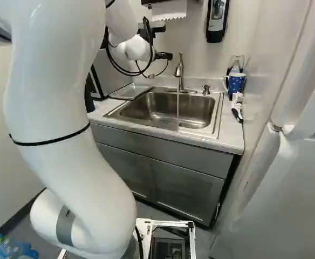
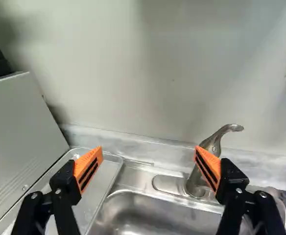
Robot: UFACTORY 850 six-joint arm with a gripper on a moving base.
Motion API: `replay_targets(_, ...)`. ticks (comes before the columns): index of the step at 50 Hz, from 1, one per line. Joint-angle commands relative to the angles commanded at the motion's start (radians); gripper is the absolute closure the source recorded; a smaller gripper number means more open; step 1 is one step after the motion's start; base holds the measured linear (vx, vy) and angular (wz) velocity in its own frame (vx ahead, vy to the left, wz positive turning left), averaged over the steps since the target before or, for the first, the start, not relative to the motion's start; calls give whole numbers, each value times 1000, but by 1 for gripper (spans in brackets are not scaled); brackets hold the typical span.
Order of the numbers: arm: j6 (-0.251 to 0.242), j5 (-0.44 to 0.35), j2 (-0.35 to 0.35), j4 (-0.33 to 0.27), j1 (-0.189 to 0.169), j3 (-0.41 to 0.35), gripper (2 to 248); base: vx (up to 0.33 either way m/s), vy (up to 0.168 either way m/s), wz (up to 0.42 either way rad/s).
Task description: Rinse the cup and place it in the tray
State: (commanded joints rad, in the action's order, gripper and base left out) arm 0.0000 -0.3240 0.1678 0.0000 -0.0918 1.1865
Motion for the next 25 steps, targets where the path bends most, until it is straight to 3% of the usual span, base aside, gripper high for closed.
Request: replay_targets(25,0,118,-130,0,16,-137,3,0,0,0)
